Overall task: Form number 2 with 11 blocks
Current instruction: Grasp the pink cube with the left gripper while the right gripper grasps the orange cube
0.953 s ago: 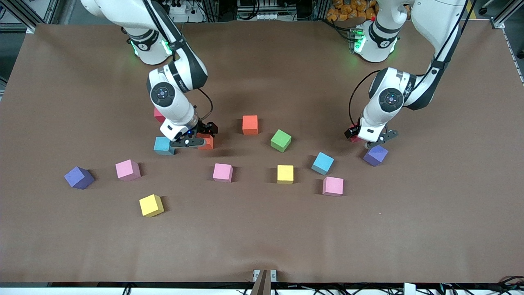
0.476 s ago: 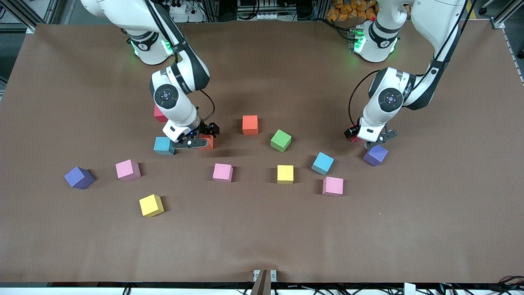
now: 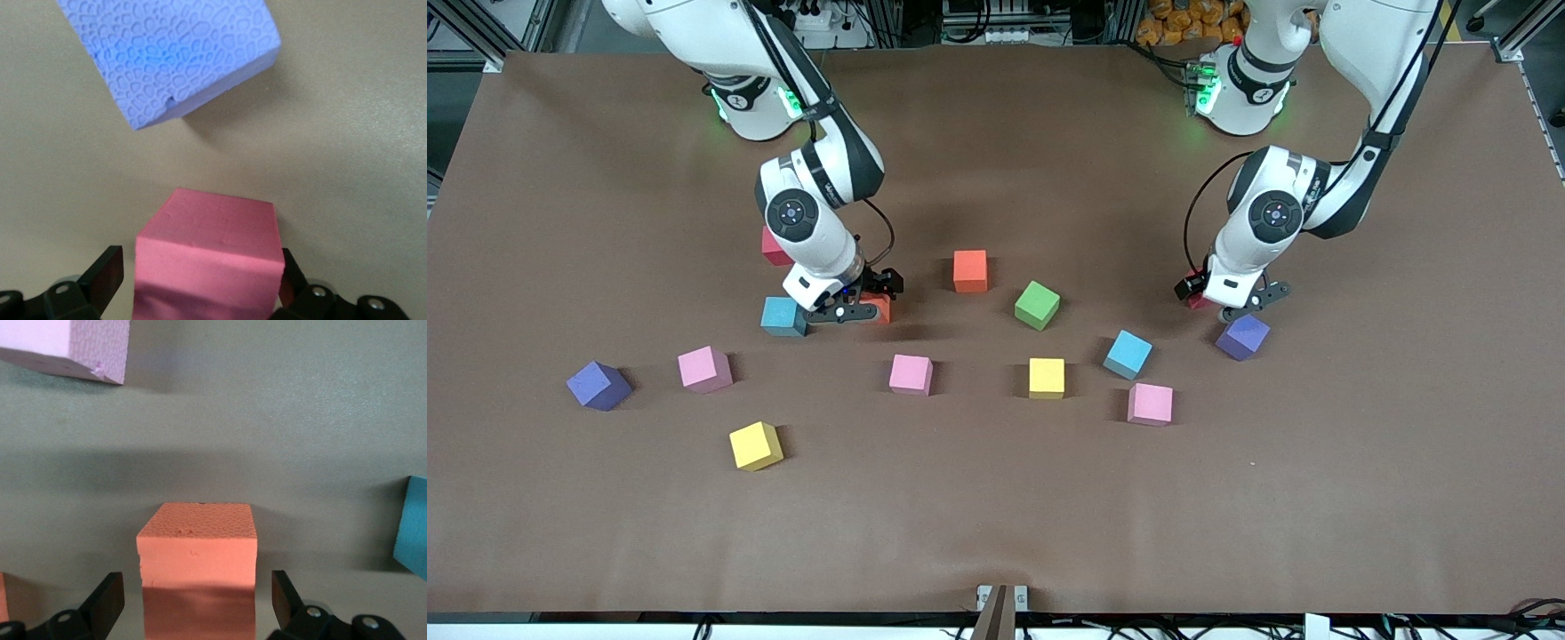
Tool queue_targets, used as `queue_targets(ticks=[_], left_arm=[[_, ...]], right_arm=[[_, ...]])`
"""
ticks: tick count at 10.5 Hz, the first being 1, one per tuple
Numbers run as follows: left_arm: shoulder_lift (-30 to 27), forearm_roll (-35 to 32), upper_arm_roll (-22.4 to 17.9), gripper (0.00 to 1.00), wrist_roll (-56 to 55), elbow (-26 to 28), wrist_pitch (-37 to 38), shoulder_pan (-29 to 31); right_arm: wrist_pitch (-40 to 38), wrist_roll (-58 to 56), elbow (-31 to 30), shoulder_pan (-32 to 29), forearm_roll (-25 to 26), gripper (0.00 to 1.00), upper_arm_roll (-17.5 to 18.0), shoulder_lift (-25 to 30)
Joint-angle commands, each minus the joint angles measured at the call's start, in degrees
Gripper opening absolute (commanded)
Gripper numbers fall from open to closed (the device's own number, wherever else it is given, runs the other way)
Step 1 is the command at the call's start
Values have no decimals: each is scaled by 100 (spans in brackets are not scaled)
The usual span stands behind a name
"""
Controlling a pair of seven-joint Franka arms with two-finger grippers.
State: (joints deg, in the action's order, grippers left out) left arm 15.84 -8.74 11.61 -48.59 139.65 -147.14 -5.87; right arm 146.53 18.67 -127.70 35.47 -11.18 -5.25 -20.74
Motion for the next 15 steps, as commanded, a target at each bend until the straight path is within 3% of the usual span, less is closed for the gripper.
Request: queue_targets(ticks=[1, 3, 4, 8, 11, 15], left_arm=[[-169, -163, 26, 100, 16, 115, 63, 24], [-169, -163, 34, 100, 7, 115, 72, 24], [-169, -163, 26, 100, 7, 115, 72, 24], [-160, -163, 26, 100, 16, 106, 72, 24], [-195, -163, 34, 100, -10, 80, 72, 33], [-432, -163, 26, 100, 270, -95, 571, 86]], right_arm=[[7, 67, 228, 56, -103, 60, -47, -193], [7, 76, 299, 56, -112, 33, -47, -255], [7, 76, 316, 30, -112, 31, -47, -264], [-72, -12, 255, -23, -16, 32, -47, -28], [-1078, -266, 62, 126, 1044, 32, -38, 971], [-1023, -2074, -999, 1037, 1109, 32, -38, 2221]])
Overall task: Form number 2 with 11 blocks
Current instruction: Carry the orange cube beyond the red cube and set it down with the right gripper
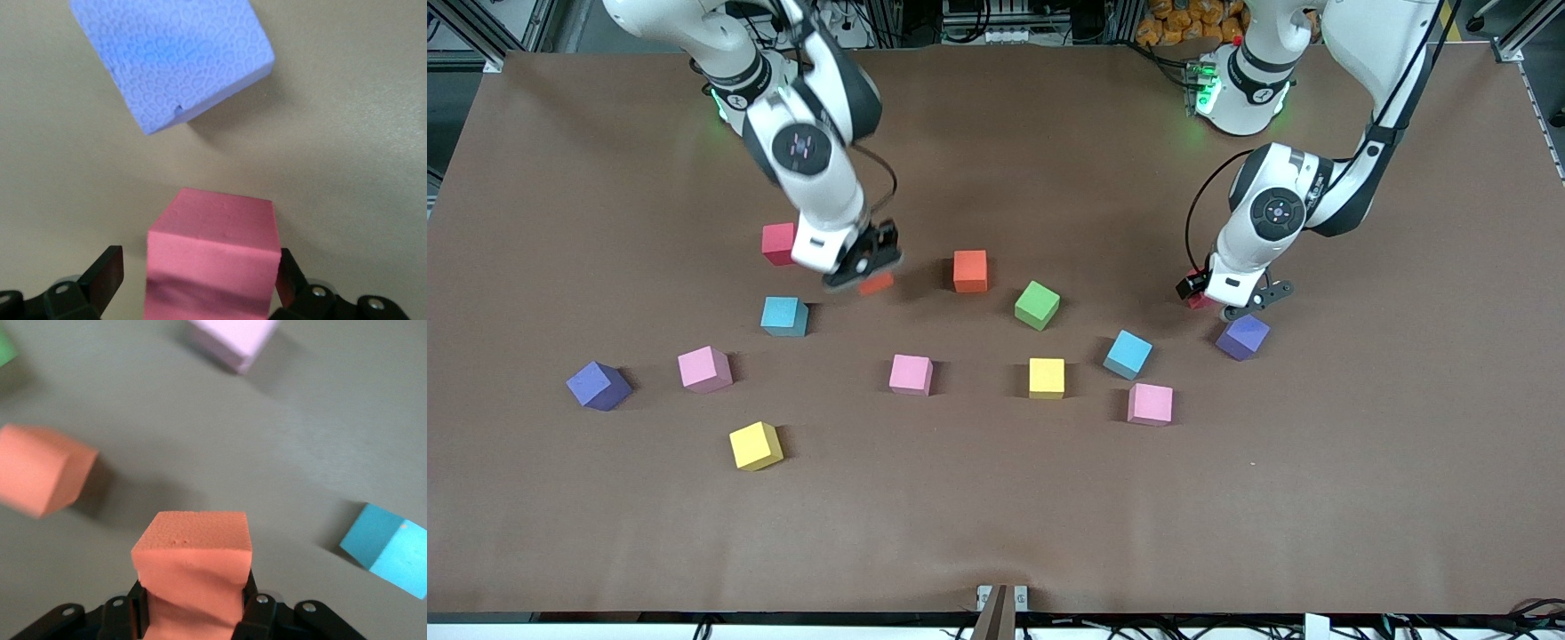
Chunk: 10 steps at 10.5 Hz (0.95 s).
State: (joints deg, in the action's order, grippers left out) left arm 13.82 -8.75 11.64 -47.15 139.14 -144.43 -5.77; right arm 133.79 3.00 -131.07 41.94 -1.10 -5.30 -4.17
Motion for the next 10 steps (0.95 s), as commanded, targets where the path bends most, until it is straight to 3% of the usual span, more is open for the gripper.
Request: queue_targets(ticks=[1, 3, 10], left_arm=[[-213, -162, 22, 100, 127, -53, 301, 76], [-152, -162, 22, 100, 118, -123, 292, 76], [6, -154, 22, 100, 109, -220, 275, 67]], right_arm=[[479, -702, -822, 794, 101, 31, -59, 584], [1173, -783, -1278, 1314, 110, 30, -59, 575], [1246, -1135, -1368, 2599, 276, 30, -59, 74]])
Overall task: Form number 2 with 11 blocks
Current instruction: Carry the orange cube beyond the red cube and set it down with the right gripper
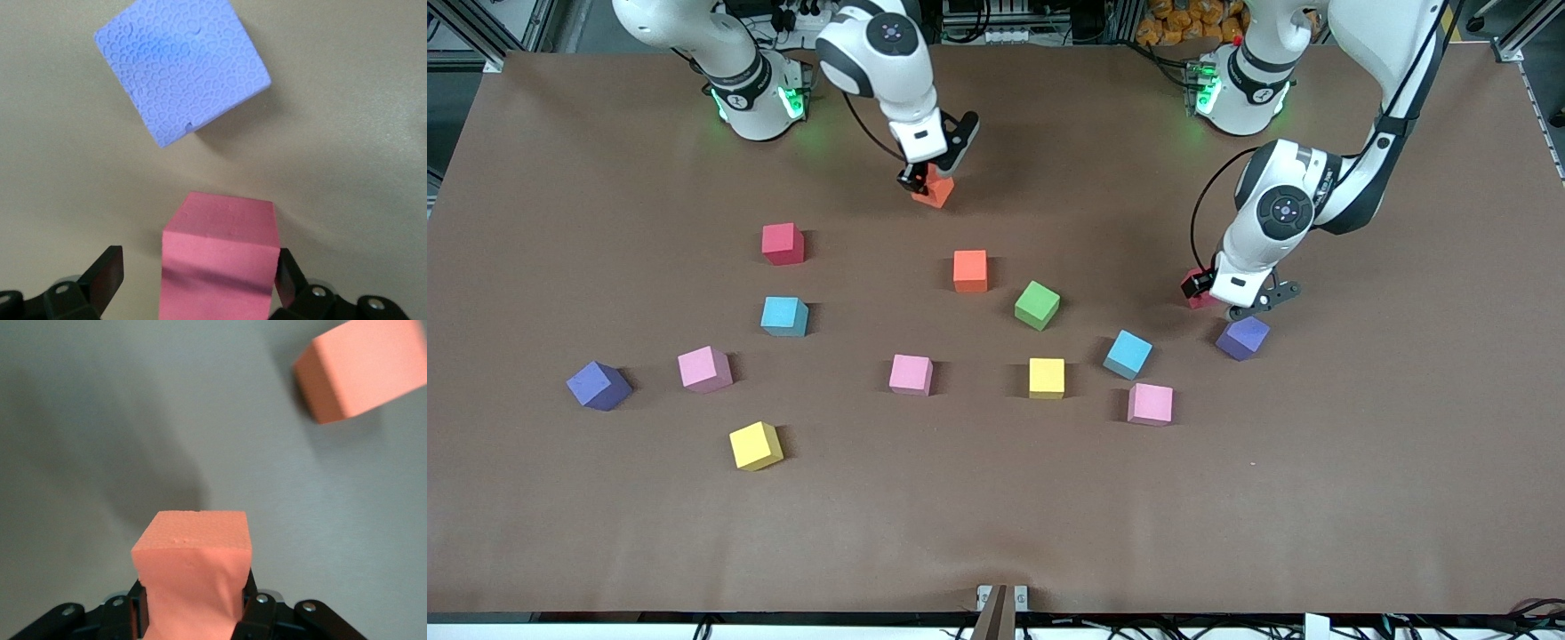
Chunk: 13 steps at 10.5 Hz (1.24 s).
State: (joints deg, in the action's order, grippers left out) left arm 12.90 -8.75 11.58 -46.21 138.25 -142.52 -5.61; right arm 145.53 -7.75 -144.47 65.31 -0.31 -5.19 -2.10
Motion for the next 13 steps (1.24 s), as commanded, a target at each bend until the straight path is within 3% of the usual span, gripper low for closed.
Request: queue_targets(ticks=[1, 4, 7, 9, 10, 11, 13], left_arm=[[116, -162, 28, 100, 25, -140, 41, 51], [178, -162, 37, 100, 25, -140, -153, 43], [187, -162, 37, 100, 25, -158, -179, 34], [187, -162, 37, 95, 25, -158, -179, 8], [187, -162, 37, 35, 25, -149, -179, -1], [187, -162, 37, 2, 25, -149, -179, -10], [187, -162, 37, 0, -72, -149, -170, -19]], right_arm=[[37, -60, -29, 394, 355, 30, -70, -133], [-51, -43, -29, 807, 662, 30, -70, -325], [54, -8, -11, 817, 849, 30, -70, -440], [658, 19, -20, 826, 849, 29, -61, -694], [722, 36, -20, 826, 840, 30, -70, -739], [731, 71, -20, 826, 840, 30, -61, -739], [723, 228, -20, 826, 831, 33, -61, -748]])
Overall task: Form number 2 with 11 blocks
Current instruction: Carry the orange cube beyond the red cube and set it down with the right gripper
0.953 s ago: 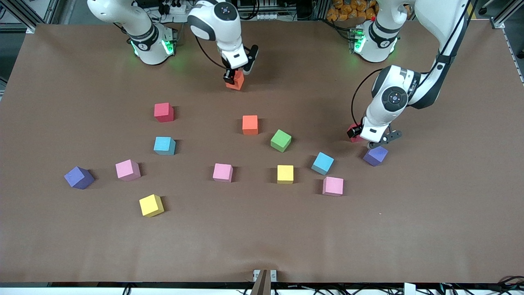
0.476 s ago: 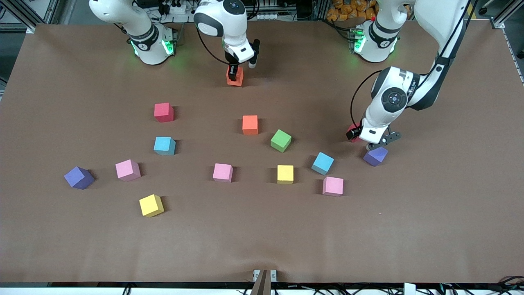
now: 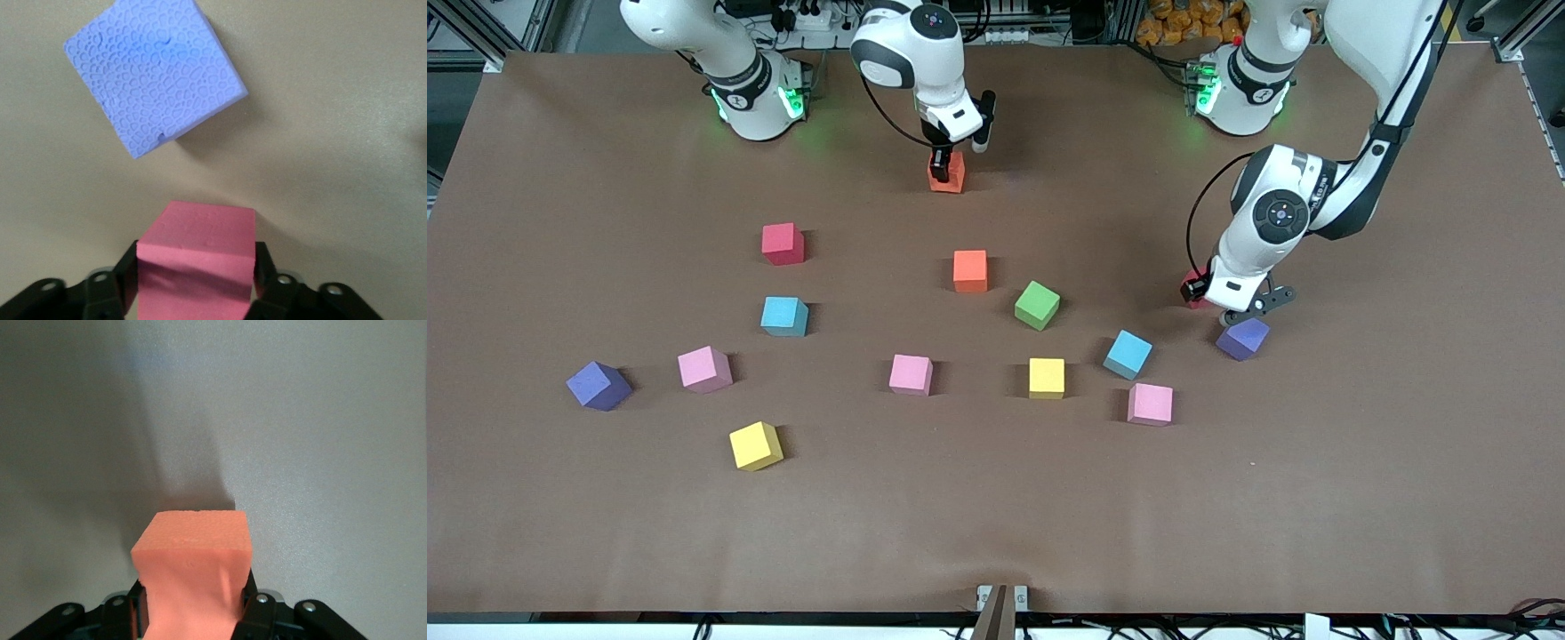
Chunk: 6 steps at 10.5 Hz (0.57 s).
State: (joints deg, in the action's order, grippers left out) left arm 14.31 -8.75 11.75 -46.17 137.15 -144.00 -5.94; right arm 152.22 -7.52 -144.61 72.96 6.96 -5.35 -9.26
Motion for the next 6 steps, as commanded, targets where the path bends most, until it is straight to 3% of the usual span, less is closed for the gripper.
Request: queue_targets(ticks=[1, 4, 6], left_arm=[[37, -153, 20, 0, -93, -40, -23, 14], [-129, -136, 29, 0, -593, -48, 3, 14], [-341, -101, 230, 0, -1101, -48, 99, 31]], right_arm=[[45, 207, -5, 70, 104, 40, -45, -32], [53, 207, 21, 70, 104, 71, -45, -102], [53, 198, 47, 70, 113, 74, -45, -138]])
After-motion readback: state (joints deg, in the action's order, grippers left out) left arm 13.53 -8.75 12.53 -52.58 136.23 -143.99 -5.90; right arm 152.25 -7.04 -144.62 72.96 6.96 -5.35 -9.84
